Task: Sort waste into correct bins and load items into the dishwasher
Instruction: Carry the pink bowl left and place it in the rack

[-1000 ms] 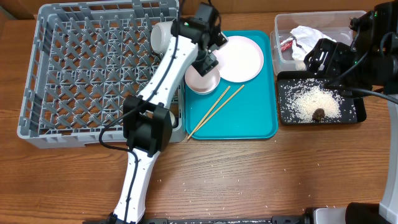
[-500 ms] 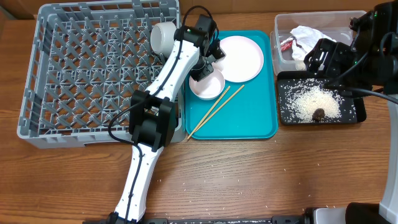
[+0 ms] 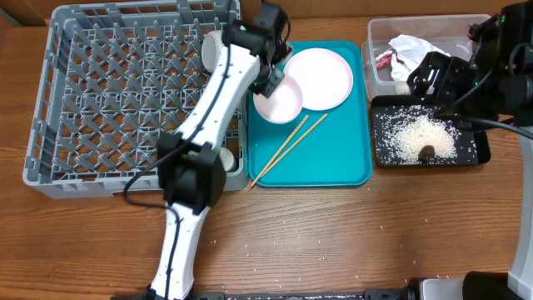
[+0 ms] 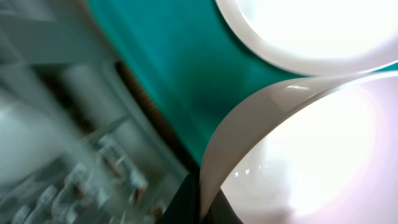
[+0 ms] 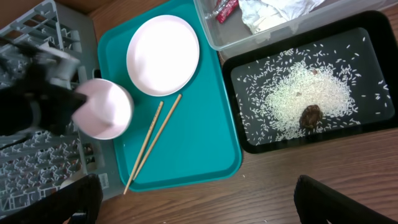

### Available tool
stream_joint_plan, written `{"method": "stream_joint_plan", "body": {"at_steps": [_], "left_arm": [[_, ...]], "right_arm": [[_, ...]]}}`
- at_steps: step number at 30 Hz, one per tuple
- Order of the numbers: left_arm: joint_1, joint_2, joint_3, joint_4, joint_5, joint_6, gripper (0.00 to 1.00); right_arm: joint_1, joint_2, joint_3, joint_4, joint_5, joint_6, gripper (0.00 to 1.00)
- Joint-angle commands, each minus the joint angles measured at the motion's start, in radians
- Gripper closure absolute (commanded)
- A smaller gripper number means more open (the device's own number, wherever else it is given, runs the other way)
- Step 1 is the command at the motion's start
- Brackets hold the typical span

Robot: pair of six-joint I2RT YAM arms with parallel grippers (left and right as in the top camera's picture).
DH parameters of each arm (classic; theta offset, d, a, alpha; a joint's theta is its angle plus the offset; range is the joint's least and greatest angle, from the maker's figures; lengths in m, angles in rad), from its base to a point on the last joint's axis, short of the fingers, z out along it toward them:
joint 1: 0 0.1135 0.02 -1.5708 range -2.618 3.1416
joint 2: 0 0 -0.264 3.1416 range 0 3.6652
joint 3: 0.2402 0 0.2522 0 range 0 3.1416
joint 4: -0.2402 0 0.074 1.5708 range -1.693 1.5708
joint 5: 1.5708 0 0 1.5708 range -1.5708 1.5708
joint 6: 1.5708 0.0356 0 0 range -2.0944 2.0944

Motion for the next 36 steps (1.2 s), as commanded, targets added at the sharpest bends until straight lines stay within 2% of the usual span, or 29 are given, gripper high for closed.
{"method": "stream_joint_plan", "body": {"at_steps": [1,4,6,9,13,16,18,23,29,36], "left_arm": [[-0.006,-0.238,0.009,-0.052,-0.050,-0.225,0.96],[0.003,-0.353,0.009,-0.140,-0.177,-0.367,0.96],[0.004,-0.453,0.009,-0.266,-0.348,-0.534,0.96],[0.004,-0.513,0.009,-0.380,-0.492,-0.698,0.96],[0.004,-0.521,-0.019,-0.388,-0.645,-0.779,0.96],[0.004,-0.500,-0.106,-0.388,-0.876,-0.916,0.96],[0.002,-0.467,-0.237,-0.386,-1.088,-1.073,0.96],[0.002,-0.361,-0.351,-0.362,-1.146,-1.101,0.96],[-0.060,-0.181,-0.362,-0.350,-1.299,-1.101,0.96],[-0.077,-0.069,-0.363,-0.350,-1.320,-1.101,0.96]], "right_arm": [[-0.003,-0.006,0.006,0.005,0.011,0.000,0.00],[-0.003,-0.005,0.006,0.005,0.011,0.000,0.00],[-0.003,-0.005,0.006,0.005,0.011,0.000,0.00],[-0.003,-0.005,0.006,0.005,0.011,0.000,0.00],[-0.003,-0.005,0.006,0.005,0.011,0.000,0.00],[-0.003,-0.005,0.006,0.005,0.011,0.000,0.00],[-0.003,-0.005,0.006,0.005,0.011,0.000,0.00],[-0.003,-0.005,0.006,0.005,0.011,0.000,0.00],[-0.003,-0.005,0.006,0.005,0.011,0.000,0.00],[-0.003,-0.005,0.006,0.005,0.011,0.000,0.00]]}}
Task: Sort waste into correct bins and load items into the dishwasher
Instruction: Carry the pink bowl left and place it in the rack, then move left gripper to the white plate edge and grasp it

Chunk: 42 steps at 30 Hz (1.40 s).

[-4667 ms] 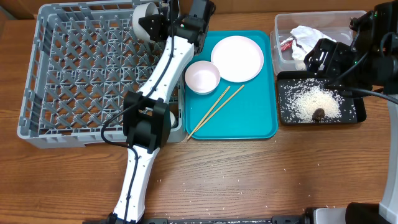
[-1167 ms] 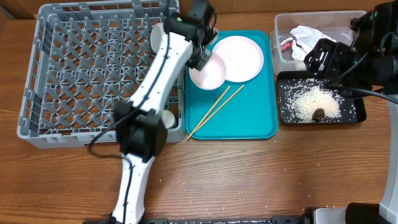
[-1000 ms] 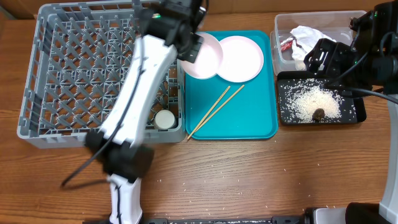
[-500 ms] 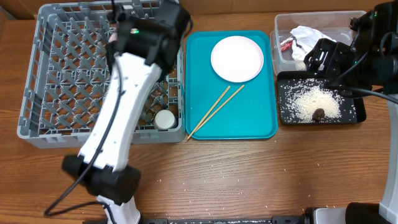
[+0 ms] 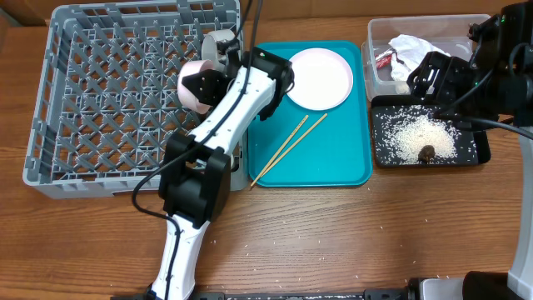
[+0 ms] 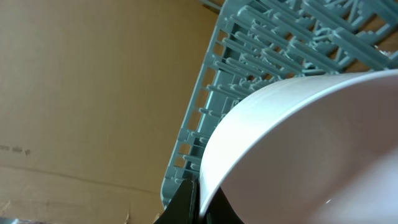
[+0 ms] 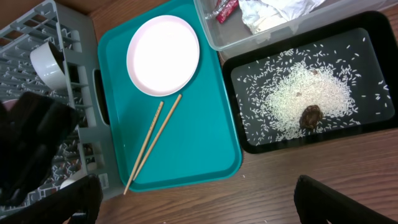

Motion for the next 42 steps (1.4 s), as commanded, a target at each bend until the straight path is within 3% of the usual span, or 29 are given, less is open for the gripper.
{"method": "stream_joint_plan", "body": {"at_steps": [1,8,17,19,21,22,25,29,32,33,34,37,42], "left_arm": [[0.003,0.029,-0.003,0.003,-0.053,-0.031,0.96],[0.002,0.029,-0.004,0.000,-0.022,-0.019,0.96],[-0.011,0.029,-0.004,-0.026,0.210,-0.019,0.96],[-0.011,0.029,-0.004,-0.038,0.231,-0.010,0.82],[-0.011,0.029,-0.004,-0.038,0.239,0.081,0.61],[-0.012,0.029,-0.004,-0.038,0.239,0.116,0.56],[-0.020,0.027,-0.003,-0.038,0.287,0.201,0.57],[-0.026,0.027,0.013,-0.038,0.377,0.209,0.56],[-0.026,0.027,0.068,-0.037,0.485,0.305,0.53],[-0.026,0.027,0.087,-0.037,0.513,0.329,0.49],[-0.026,0.027,0.114,-0.034,0.554,0.363,0.36],[-0.026,0.027,0.235,-0.008,0.743,0.510,0.23],[-0.023,0.027,0.354,0.073,0.946,0.618,0.05]], "right_arm": [[-0.003,-0.005,0.006,0.005,0.011,0.000,0.00],[-0.003,-0.005,0.006,0.005,0.011,0.000,0.00],[-0.003,-0.005,0.006,0.005,0.011,0.000,0.00],[-0.003,-0.005,0.006,0.005,0.011,0.000,0.00],[-0.003,-0.006,0.006,0.005,0.011,0.000,0.00],[-0.003,-0.005,0.006,0.005,0.011,0.000,0.00],[-0.003,-0.005,0.006,0.005,0.011,0.000,0.00],[-0.003,-0.005,0.006,0.005,0.011,0.000,0.00],[-0.003,-0.005,0.006,0.005,0.011,0.000,0.00],[-0.003,-0.005,0.006,0.005,0.011,0.000,0.00],[-0.003,-0.005,0.006,0.005,0.011,0.000,0.00],[-0.003,-0.006,0.006,0.005,0.011,0.000,0.00],[-0.003,-0.005,0.006,0.005,0.011,0.000,0.00]]}}
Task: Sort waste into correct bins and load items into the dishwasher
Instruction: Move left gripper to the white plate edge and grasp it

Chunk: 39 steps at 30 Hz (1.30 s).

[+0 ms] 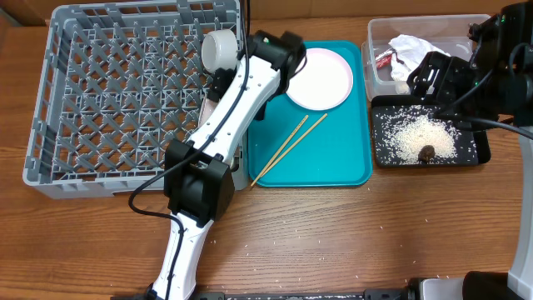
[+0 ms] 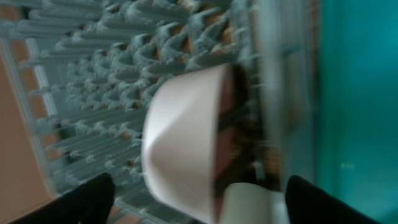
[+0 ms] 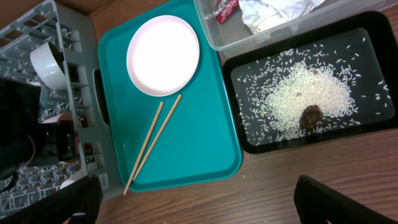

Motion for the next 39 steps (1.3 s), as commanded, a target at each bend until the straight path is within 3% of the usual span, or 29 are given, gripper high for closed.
{"method": "stream_joint_plan", "body": {"at_steps": [1,4,9,11,13,17,27,34,39], "left_arm": [[0.000,0.002,0.090,0.049,0.212,0.114,0.04],[0.000,0.002,0.146,0.129,0.322,0.116,0.02],[0.000,0.004,0.134,0.401,0.689,0.209,0.00],[0.000,0.004,0.094,0.483,0.625,0.028,0.22],[0.000,0.004,0.057,0.508,0.558,-0.105,0.23],[0.000,0.004,-0.069,0.585,0.531,-0.219,0.27],[0.000,0.005,-0.334,0.866,0.534,-0.257,0.32],[0.002,0.023,-0.364,0.921,0.552,-0.256,0.31],[0.014,0.039,-0.364,0.925,0.565,-0.256,0.38]], "right_arm": [[-0.003,-0.005,0.006,0.005,0.011,0.000,0.00],[-0.003,-0.005,0.006,0.005,0.011,0.000,0.00],[-0.003,-0.005,0.006,0.005,0.011,0.000,0.00],[-0.003,-0.005,0.006,0.005,0.011,0.000,0.00],[-0.003,-0.005,0.006,0.005,0.011,0.000,0.00],[-0.003,-0.005,0.006,0.005,0.011,0.000,0.00],[-0.003,-0.005,0.006,0.005,0.011,0.000,0.00],[-0.003,-0.005,0.006,0.005,0.011,0.000,0.00],[-0.003,-0.005,0.006,0.005,0.011,0.000,0.00]]}}
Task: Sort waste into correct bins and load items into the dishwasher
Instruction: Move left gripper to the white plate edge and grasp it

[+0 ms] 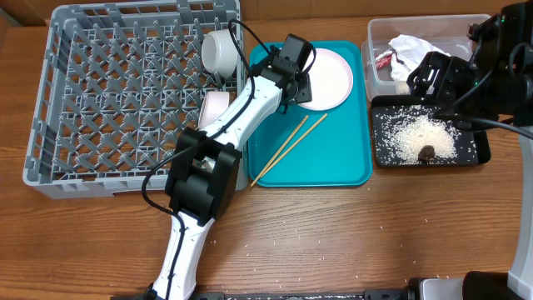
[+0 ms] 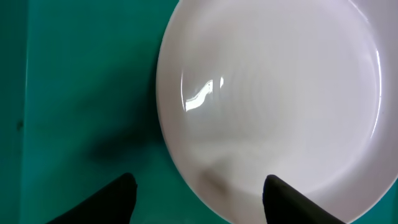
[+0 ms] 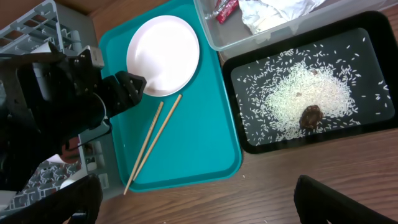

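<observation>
A white plate (image 2: pixel 273 106) lies at the back of the teal tray (image 1: pixel 333 158). My left gripper (image 2: pixel 199 180) hangs open just above the plate's left rim, one finger over the tray and one over the plate. A pink bowl (image 1: pixel 215 107) leans on its side at the right edge of the grey dish rack (image 1: pixel 100 100), below a white cup (image 1: pixel 221 48). Two chopsticks (image 1: pixel 287 148) lie on the tray. My right gripper (image 3: pixel 196 180) is open and empty, high above the table on the right side.
A black tray (image 1: pixel 425 133) with rice and a brown scrap sits at the right. Behind it stands a clear bin (image 1: pixel 416 46) with crumpled paper and a wrapper. Rice grains are scattered on the wooden table in front.
My left gripper has moved from the rack's right edge to over the white plate's left rim, still open. The pink bowl stays in the rack. The right arm has not moved.
My left gripper was shut on the pink bowl over the tray beside the plate. Then it held the bowl above the rack. Then it was open with the bowl resting at the rack's right edge. Now it is over the plate.
</observation>
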### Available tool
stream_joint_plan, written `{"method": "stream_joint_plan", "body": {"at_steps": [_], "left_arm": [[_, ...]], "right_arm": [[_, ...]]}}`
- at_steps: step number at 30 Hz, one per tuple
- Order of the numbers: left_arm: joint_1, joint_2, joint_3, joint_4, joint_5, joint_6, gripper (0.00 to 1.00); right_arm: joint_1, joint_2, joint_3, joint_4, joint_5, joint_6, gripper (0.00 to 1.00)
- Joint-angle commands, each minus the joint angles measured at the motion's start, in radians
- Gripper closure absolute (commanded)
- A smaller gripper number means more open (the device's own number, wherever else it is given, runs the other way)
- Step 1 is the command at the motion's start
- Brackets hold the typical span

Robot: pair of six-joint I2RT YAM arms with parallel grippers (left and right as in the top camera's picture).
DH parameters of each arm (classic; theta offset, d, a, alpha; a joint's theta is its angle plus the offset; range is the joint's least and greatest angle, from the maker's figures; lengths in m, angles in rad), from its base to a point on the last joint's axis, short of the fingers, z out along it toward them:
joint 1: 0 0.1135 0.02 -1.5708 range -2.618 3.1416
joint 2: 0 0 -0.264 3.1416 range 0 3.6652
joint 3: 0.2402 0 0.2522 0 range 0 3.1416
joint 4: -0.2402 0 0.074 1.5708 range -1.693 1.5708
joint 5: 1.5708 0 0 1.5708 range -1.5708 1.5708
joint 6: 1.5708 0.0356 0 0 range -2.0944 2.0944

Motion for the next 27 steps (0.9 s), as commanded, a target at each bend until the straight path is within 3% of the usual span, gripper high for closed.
{"method": "stream_joint_plan", "body": {"at_steps": [1,6,8,10,15,21,27], "left_arm": [[0.014,0.029,-0.004,0.001,0.012,-0.008,0.39],[0.027,0.061,-0.001,0.016,0.048,-0.006,0.41],[0.031,0.064,-0.002,0.017,0.048,-0.005,0.48],[0.031,0.071,-0.002,0.015,0.016,-0.005,0.63],[0.038,0.081,-0.002,0.003,-0.008,-0.005,0.74],[0.064,0.081,-0.002,-0.066,-0.139,0.003,0.73],[0.063,0.081,-0.002,-0.087,-0.153,0.002,0.76]], "right_arm": [[-0.003,-0.005,0.006,0.005,0.011,0.000,0.00],[-0.003,-0.005,0.006,0.005,0.011,0.000,0.00],[-0.003,-0.005,0.006,0.005,0.011,0.000,0.00],[-0.003,-0.005,0.006,0.005,0.011,0.000,0.00],[-0.003,-0.005,0.006,0.005,0.011,0.000,0.00],[-0.003,-0.005,0.006,0.005,0.011,0.000,0.00],[-0.003,-0.005,0.006,0.005,0.011,0.000,0.00]]}}
